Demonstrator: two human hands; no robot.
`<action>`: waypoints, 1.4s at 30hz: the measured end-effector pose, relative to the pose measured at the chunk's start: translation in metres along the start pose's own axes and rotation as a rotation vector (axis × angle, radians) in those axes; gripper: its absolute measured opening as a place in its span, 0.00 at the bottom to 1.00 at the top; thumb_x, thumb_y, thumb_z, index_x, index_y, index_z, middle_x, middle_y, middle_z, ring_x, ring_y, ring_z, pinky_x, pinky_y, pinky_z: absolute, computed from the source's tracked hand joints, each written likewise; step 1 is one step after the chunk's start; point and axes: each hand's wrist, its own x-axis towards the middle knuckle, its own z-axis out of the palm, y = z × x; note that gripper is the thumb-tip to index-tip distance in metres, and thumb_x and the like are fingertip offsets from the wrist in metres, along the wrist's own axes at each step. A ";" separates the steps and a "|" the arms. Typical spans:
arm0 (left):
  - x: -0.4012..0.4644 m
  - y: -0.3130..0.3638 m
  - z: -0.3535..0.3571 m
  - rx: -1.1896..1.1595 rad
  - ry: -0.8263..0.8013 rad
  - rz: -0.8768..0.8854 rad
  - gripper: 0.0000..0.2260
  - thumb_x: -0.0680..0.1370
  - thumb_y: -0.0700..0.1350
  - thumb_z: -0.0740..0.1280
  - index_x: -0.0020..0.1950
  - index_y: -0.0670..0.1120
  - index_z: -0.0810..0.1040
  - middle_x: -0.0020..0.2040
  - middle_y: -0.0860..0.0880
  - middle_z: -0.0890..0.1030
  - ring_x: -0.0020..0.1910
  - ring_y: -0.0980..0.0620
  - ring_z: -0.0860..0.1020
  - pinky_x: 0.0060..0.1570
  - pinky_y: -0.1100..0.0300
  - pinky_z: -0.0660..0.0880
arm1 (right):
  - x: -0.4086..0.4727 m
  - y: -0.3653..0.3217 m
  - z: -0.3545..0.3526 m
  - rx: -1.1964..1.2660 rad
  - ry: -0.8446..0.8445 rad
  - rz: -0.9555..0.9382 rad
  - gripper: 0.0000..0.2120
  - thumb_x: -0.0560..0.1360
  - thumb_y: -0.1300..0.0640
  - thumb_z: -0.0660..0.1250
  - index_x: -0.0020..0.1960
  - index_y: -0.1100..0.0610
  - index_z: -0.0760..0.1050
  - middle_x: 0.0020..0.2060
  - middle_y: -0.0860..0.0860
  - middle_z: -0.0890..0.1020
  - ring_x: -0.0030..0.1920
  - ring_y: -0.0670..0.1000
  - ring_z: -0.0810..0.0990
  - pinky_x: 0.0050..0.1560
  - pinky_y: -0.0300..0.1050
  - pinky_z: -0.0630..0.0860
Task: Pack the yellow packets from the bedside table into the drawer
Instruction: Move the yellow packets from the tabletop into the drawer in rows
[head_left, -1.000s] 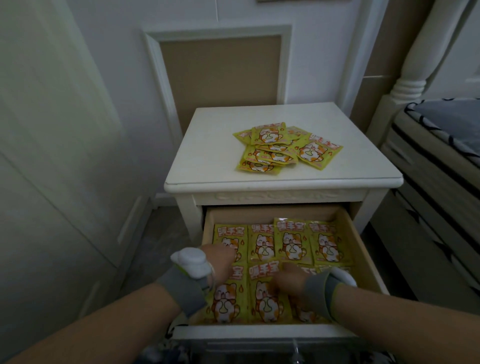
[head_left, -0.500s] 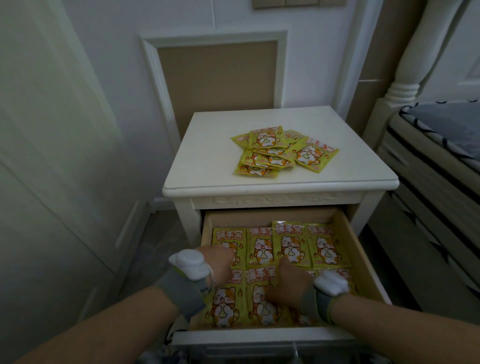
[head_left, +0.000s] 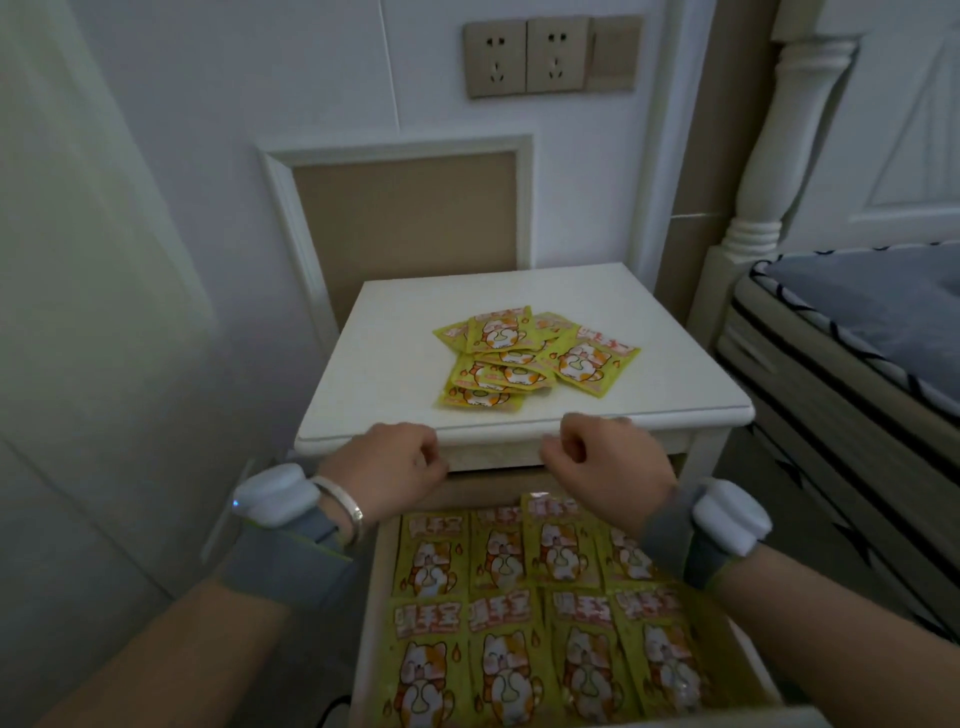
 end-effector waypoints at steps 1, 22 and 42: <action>0.003 0.001 -0.006 -0.041 0.043 -0.005 0.08 0.77 0.55 0.62 0.43 0.53 0.76 0.40 0.52 0.79 0.44 0.50 0.78 0.42 0.60 0.70 | 0.006 0.004 -0.007 -0.002 0.064 -0.011 0.17 0.76 0.47 0.60 0.33 0.56 0.66 0.27 0.50 0.72 0.33 0.55 0.75 0.33 0.44 0.66; 0.071 0.025 0.020 0.005 -0.028 0.013 0.25 0.79 0.63 0.49 0.76 0.60 0.53 0.79 0.51 0.47 0.77 0.45 0.54 0.74 0.52 0.56 | 0.051 0.067 0.007 -0.253 -0.113 0.044 0.39 0.67 0.32 0.31 0.75 0.41 0.54 0.77 0.43 0.51 0.78 0.47 0.46 0.75 0.53 0.40; 0.053 0.044 0.016 0.069 0.234 0.078 0.19 0.78 0.61 0.56 0.46 0.50 0.80 0.65 0.55 0.74 0.64 0.53 0.70 0.66 0.56 0.61 | 0.047 0.067 -0.010 -0.006 0.166 0.039 0.09 0.78 0.52 0.62 0.50 0.55 0.79 0.45 0.51 0.81 0.48 0.54 0.79 0.52 0.48 0.72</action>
